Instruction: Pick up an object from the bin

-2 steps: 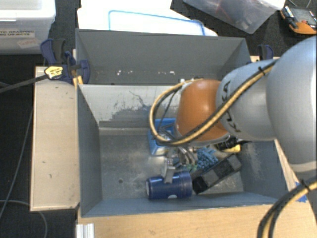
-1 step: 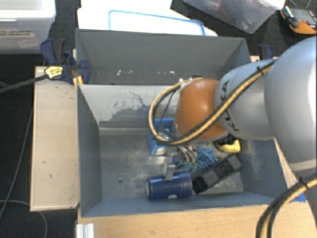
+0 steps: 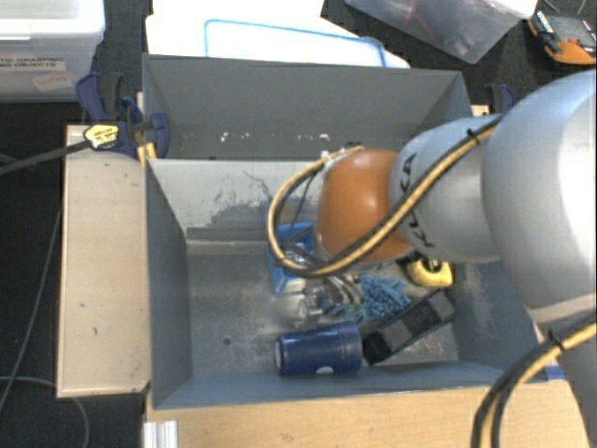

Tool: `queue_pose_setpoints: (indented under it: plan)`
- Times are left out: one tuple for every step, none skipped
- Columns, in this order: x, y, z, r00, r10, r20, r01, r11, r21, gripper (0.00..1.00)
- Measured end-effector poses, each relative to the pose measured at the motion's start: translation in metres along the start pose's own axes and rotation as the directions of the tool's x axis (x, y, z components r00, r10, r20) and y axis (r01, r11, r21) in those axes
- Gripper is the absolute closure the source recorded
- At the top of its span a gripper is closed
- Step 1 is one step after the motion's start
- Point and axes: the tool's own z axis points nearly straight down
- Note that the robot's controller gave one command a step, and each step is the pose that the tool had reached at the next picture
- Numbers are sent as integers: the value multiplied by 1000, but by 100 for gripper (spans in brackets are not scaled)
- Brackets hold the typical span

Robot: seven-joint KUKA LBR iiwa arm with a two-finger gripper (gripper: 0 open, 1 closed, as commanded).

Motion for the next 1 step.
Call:
queue_pose_setpoints:
  plan:
    - [18,-39,-34,999,-33,17,33,999,0,0]
